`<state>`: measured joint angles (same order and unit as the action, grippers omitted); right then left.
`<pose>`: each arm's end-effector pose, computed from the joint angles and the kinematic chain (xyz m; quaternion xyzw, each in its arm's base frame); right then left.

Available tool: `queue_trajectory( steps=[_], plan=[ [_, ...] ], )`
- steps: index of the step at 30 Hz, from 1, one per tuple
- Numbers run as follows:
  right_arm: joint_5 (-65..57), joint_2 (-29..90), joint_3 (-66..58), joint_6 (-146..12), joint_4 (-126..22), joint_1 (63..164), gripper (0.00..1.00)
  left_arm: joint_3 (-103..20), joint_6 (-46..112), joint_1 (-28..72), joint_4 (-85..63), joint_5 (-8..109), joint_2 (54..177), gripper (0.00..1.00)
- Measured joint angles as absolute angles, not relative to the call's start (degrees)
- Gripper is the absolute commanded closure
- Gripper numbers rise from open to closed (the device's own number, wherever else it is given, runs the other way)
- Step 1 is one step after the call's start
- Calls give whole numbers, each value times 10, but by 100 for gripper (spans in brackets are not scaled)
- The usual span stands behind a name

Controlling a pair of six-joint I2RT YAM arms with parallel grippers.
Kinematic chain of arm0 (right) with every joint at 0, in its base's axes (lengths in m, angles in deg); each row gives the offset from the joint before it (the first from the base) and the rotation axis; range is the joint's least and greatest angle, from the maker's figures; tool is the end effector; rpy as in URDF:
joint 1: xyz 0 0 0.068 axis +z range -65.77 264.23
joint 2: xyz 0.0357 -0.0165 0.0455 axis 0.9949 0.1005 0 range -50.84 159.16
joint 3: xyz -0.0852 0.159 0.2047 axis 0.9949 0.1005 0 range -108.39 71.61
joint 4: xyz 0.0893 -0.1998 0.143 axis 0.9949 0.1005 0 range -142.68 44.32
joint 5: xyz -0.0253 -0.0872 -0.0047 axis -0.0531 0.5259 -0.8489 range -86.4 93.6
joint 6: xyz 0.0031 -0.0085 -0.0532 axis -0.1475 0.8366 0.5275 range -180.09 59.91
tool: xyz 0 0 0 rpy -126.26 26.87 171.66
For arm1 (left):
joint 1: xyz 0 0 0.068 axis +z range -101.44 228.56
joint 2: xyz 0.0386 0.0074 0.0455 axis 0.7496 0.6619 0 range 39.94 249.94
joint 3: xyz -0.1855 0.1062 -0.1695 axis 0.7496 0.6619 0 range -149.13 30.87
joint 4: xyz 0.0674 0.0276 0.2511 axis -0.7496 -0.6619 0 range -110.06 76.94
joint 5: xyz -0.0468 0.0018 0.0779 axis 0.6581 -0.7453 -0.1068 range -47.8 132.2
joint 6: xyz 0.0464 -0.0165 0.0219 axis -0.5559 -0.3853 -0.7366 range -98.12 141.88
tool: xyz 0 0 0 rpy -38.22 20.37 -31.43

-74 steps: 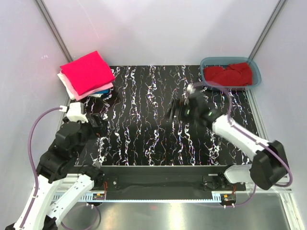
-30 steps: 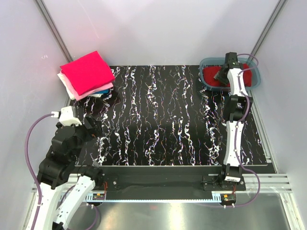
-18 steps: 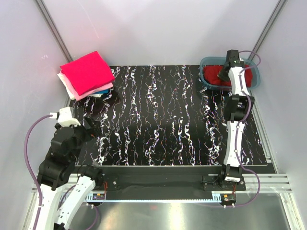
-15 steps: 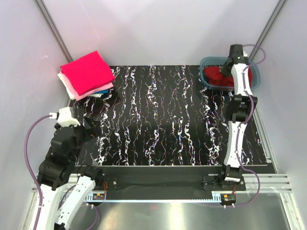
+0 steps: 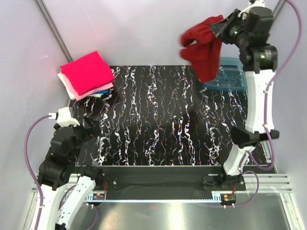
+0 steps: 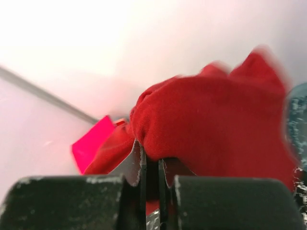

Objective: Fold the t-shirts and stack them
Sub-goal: Move the tshirt to the center of the board, then flatten the tshirt out

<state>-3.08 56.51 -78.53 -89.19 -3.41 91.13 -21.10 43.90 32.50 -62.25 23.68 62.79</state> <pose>0.3434 0.0456 0.5636 0.1053 0.7382 0.2468 0.6189 0.0634 -0.0066 0.3506 -0.1342 0.8030 -0.0598 0.5776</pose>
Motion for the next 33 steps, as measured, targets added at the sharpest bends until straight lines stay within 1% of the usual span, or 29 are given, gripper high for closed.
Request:
queue_trajectory(
  steps=[1, 2, 3, 4, 5, 6, 8, 12, 14, 15, 18, 20, 23, 26, 30, 33],
  plan=[
    [-50, 546, -775, -898, -38, 913, 100, -211, 439, 325, -622, 237, 628, 1],
    [-61, 529, -761, -902, -43, 911, 94, -211, 439, 325, -622, 236, 628, 1],
    [-67, 510, -739, -905, -47, 907, 82, -211, 439, 326, -623, 236, 628, 1],
    [-66, 499, -724, -907, -45, 904, 60, -211, 439, 327, -622, 235, 628, 1],
    [-65, 489, -701, -911, -48, 901, 15, -211, 439, 327, -622, 235, 628, 1],
    [-56, 477, -666, -912, -48, 899, 1, -211, 439, 327, -622, 235, 628, 1],
    [-36, 465, -592, -912, -48, 891, 0, -211, 439, 328, -622, 235, 628, 1],
    [-22, 468, -384, -927, -30, 855, 0, -211, 439, 328, -623, 235, 629, 1],
    [-25, 472, -259, -936, -38, 835, 0, -211, 439, 328, -622, 236, 634, 6],
    [-26, 472, -209, -940, -35, 828, 0, -211, 438, 328, -621, 240, 642, 10],
    [-31, 454, -72, -950, -22, 820, 0, -212, 434, 323, -618, 253, 693, 12],
    [-38, 412, -25, -954, -23, 824, 0, -218, 436, 298, -620, 251, 754, 13],
    [-47, 300, 22, -959, -35, 838, 0, -227, 459, 239, -631, 241, 835, 13],
    [-56, 192, 61, -962, -63, 875, 0, -218, 507, 174, -613, 261, 888, 14],
    [-86, 137, 148, -971, -91, 904, 0, -178, 566, 97, -534, 286, 941, 14],
    [-95, 137, 215, -978, -96, 915, 0, -159, 594, 68, -471, 302, 1022, 15]
  ],
)
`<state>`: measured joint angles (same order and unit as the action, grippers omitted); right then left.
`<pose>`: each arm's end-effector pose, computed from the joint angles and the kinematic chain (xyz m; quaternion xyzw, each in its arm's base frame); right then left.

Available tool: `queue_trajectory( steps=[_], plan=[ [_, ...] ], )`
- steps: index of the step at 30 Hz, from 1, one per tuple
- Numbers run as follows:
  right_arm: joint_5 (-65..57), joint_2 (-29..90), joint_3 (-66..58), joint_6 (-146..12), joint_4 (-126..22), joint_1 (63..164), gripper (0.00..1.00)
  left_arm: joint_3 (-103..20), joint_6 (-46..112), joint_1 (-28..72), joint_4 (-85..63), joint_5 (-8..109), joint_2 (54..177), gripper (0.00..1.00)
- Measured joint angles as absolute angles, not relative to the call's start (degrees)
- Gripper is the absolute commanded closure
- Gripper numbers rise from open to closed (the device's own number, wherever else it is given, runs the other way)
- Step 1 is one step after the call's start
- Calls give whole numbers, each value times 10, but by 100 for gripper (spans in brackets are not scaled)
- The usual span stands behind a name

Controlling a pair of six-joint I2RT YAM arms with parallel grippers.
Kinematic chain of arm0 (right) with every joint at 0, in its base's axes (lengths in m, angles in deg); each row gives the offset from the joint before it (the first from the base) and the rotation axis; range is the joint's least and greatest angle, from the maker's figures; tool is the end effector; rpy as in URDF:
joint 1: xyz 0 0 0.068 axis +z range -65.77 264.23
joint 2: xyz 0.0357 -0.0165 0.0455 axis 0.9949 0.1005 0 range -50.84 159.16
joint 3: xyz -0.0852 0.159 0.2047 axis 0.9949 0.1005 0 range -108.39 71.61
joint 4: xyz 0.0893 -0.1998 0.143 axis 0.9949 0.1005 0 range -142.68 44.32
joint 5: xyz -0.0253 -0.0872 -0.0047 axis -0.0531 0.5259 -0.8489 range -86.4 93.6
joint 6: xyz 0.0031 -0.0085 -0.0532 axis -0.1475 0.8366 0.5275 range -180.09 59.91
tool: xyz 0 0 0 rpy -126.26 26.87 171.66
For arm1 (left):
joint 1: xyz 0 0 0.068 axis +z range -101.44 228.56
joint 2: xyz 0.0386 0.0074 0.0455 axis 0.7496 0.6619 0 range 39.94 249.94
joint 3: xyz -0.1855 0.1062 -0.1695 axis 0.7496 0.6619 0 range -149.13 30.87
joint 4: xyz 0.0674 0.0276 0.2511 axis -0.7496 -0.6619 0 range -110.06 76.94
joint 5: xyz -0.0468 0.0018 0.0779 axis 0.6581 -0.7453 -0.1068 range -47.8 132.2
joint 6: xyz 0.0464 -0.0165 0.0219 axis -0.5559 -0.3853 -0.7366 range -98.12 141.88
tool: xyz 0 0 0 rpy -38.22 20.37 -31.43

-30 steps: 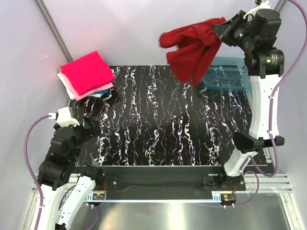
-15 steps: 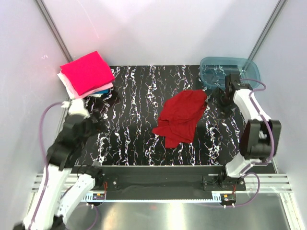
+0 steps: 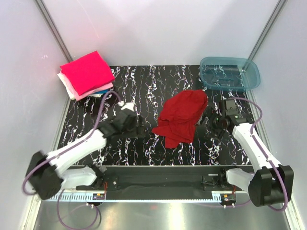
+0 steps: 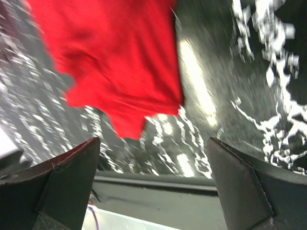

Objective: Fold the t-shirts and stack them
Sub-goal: Flatten the tshirt out

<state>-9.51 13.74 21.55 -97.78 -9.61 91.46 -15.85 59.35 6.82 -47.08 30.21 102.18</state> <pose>0.2144 0.0352 0.2569 0.2199 0.9288 0.2072 0.2144 0.1688 -0.1408 0.2565 -0.0013 0.9339 -0.1437 0.3274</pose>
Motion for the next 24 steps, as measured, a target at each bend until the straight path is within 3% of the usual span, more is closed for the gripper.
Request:
queue_trajectory(
  steps=[10, 18, 21, 24],
  plan=[
    [-126, 74, 297, -992, -119, 932, 0, -138, 653, 60, -283, 360, 1232, 18],
    [-140, 68, 329, -994, -150, 934, 0, -150, 683, 60, -188, 375, 1314, 20],
    [-141, 69, 336, -995, -155, 935, 1, -164, 689, 60, -166, 375, 1335, 26],
    [-141, 69, 337, -995, -156, 935, 0, -181, 696, 60, -150, 375, 1359, 42]
  ],
)
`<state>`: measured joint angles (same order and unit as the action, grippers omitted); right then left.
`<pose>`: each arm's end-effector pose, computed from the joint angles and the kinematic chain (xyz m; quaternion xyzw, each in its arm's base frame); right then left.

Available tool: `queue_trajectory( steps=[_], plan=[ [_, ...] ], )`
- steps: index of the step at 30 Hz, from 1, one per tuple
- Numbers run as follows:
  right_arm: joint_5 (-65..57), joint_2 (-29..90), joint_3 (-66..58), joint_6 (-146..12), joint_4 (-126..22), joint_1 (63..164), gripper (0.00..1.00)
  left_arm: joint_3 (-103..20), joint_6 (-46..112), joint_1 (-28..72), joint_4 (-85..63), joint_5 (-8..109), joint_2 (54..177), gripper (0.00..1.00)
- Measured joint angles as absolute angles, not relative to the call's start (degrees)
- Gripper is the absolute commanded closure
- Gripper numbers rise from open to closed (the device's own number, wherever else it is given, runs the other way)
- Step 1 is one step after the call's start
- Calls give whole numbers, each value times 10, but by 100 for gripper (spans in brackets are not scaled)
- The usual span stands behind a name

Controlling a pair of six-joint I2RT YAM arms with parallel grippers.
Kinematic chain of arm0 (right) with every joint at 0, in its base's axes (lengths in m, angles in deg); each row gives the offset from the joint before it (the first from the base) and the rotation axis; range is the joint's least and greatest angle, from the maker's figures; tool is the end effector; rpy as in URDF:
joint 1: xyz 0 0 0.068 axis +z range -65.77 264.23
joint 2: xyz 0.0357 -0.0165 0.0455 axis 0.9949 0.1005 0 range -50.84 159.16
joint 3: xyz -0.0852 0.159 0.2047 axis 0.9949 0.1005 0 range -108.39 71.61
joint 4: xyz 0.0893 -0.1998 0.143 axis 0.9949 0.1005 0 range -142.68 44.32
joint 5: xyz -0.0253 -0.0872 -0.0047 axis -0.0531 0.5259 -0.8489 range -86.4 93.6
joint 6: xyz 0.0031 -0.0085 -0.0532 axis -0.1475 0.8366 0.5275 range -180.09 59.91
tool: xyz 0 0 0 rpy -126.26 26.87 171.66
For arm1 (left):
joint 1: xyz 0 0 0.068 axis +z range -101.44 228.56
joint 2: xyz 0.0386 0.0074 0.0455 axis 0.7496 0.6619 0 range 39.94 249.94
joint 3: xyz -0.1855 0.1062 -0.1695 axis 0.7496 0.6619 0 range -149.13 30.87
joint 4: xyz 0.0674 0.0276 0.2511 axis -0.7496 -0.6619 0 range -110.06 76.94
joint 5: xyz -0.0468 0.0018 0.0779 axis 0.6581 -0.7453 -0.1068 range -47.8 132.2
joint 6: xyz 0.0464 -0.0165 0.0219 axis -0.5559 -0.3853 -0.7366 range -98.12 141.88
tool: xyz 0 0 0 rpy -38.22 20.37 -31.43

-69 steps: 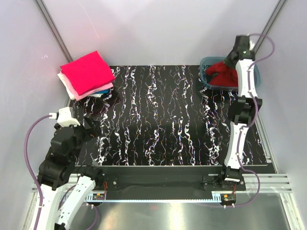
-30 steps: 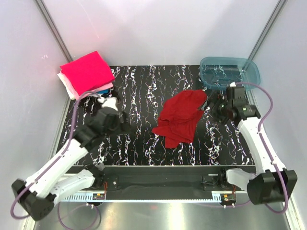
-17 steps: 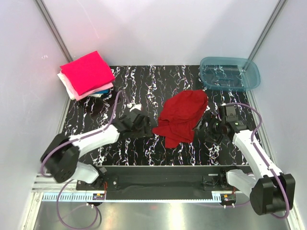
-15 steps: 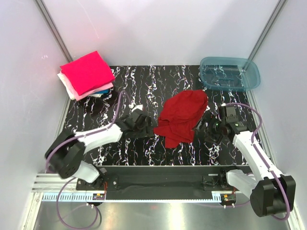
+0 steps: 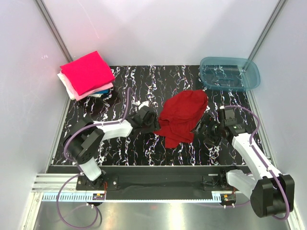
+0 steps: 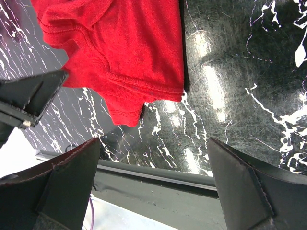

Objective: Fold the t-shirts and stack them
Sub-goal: Flatten the tshirt out

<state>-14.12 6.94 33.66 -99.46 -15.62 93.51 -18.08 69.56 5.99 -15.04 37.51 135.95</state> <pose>0.1848 0.0411 0.2198 0.2035 0.9260 0.2505 0.1958 0.2451 -0.2212 0.1548 -0.0560 0.9345 -0.2206 0.2738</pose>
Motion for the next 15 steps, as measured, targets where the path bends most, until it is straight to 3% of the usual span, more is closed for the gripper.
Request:
queue_trajectory(
  steps=[1, 5, 6, 11, 15],
  plan=[
    [-141, 69, 337, -995, -156, 935, 0, -184, 696, 60, -145, 375, 1367, 46],
    [-141, 69, 337, -995, -156, 936, 0, -187, 705, 60, -131, 383, 1384, 93],
    [-141, 69, 337, -995, -156, 936, 0, -187, 705, 60, -128, 388, 1387, 100],
    [-137, 69, 335, -992, -150, 936, 0, -181, 705, 60, -131, 416, 1372, 100],
    [-124, 70, 308, -987, -126, 936, 1, -186, 722, 61, -195, 425, 1268, 100]
  ],
)
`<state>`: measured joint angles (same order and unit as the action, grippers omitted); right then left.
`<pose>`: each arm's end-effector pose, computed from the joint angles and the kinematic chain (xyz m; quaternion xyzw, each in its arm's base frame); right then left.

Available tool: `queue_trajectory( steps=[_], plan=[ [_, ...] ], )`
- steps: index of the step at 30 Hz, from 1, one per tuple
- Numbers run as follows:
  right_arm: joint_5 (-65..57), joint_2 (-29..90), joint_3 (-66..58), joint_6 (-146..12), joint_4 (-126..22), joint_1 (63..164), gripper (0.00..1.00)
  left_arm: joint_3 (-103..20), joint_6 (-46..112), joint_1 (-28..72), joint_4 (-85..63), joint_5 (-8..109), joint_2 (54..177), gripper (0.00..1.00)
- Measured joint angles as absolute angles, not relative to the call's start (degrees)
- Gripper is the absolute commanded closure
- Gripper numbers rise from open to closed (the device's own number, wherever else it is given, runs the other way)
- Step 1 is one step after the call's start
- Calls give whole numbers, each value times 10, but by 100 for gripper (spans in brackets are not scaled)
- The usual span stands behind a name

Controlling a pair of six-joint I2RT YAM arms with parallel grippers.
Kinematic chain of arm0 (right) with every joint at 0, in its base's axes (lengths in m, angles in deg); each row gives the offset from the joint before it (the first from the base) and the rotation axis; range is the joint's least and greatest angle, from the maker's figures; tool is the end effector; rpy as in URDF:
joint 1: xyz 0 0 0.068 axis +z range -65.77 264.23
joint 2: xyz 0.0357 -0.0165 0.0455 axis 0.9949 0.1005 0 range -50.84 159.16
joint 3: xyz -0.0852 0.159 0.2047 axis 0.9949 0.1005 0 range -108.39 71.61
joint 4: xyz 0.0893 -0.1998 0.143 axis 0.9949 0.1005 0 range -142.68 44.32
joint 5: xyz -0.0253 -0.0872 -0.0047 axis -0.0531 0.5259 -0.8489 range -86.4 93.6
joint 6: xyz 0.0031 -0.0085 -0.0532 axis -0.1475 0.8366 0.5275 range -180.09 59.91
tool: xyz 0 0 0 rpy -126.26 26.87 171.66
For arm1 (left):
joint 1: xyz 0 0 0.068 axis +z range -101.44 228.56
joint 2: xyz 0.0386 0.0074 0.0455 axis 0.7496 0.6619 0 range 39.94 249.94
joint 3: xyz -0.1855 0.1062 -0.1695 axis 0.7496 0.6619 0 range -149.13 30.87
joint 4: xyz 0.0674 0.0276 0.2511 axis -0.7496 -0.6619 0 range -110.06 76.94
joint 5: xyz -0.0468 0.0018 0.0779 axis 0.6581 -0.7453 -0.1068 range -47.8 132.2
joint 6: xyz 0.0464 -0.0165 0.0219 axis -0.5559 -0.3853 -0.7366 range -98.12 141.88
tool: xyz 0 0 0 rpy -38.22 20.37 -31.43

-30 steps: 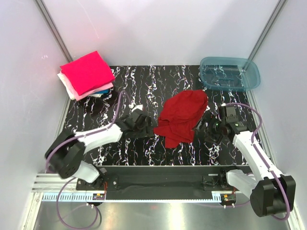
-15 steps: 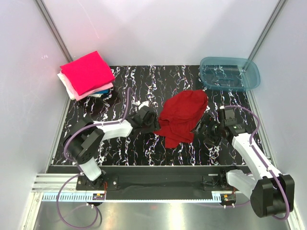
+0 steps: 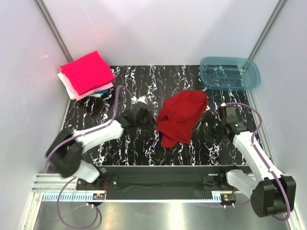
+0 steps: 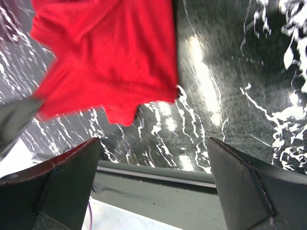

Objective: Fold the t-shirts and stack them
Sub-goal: Flatten the tshirt out

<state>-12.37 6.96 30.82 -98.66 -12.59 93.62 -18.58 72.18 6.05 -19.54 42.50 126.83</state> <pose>0.1858 0.0405 0.2318 0.2012 0.9290 0.2357 0.2021 0.2324 -0.2134 0.1997 -0.0615 0.9182 -0.2851 0.2681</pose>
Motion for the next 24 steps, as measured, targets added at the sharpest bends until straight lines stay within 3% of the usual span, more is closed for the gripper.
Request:
queue_trajectory(
  steps=[8, 14, 24],
  plan=[
    [-104, 70, 255, -979, -111, 936, 0, -341, 816, 153, -353, 423, 973, 100],
    [-107, 81, 262, -980, -112, 936, 0, -329, 877, 256, -411, 415, 776, 100],
    [-163, 106, 293, -989, -175, 997, 0, -420, 803, 269, -514, 495, 943, 100]
  ],
)
